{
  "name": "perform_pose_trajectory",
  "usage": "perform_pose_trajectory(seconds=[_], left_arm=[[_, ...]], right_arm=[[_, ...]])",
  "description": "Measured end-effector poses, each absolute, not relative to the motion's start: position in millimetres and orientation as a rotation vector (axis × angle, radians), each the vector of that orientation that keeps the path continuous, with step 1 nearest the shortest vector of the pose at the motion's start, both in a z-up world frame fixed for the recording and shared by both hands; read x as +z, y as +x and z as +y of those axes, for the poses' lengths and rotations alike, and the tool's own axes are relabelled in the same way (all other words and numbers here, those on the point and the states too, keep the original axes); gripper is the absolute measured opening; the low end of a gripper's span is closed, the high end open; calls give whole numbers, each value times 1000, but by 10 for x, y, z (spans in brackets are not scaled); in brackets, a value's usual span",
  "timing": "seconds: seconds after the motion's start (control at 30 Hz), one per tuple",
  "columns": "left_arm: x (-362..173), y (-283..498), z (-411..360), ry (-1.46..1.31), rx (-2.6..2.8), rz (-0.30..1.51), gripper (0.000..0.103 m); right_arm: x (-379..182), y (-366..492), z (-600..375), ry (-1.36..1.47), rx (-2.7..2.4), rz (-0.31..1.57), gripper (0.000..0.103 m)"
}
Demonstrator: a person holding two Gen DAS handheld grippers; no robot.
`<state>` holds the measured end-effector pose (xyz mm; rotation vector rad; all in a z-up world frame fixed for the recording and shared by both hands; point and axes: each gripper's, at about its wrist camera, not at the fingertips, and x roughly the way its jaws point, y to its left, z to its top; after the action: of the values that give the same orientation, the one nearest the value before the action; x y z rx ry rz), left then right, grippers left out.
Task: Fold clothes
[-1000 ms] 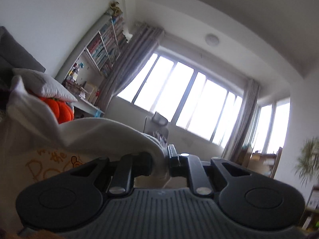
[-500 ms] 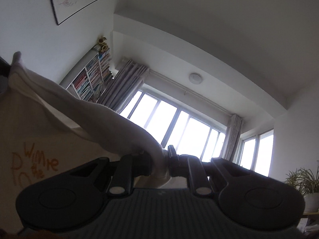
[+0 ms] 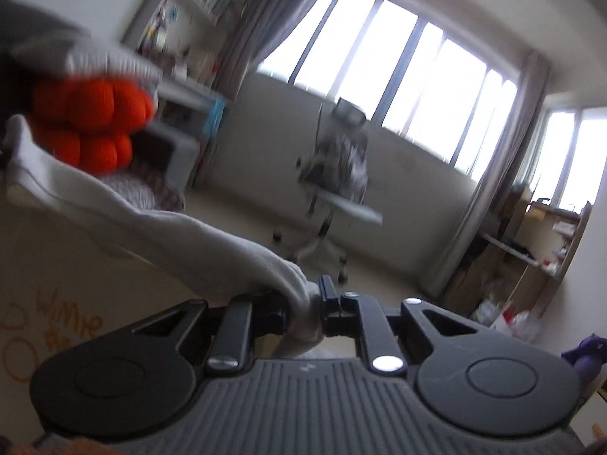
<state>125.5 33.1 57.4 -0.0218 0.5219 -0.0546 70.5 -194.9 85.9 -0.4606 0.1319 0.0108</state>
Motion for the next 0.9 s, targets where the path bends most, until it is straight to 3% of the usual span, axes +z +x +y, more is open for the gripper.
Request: perform_pose_trajectory(seconds=[0.3,0.4,0.5,0.57,0.7,0.9], left_arm=[[440,1976,661,-97,12,583,15],[401,1993,720,-115,23,608,23],[394,1819,809,-118,30,607,47],[413,1691,920,-127,36,608,49],[400,1322,1210,-147,44,614,77],[245,542,1491,-194,67,666,77]], right_arm=[[304,1819,-1658,-540,-7,300,15],[192,2085,-1536,-566,-23,342,15],[13,2222,-1443,-574,-36,395,15],[-80,2278,-1427,-575,-40,430,17],[-105,2198,-1460,-576,-66,440,40],[240,1741,-1649,-348,36,415,44]])
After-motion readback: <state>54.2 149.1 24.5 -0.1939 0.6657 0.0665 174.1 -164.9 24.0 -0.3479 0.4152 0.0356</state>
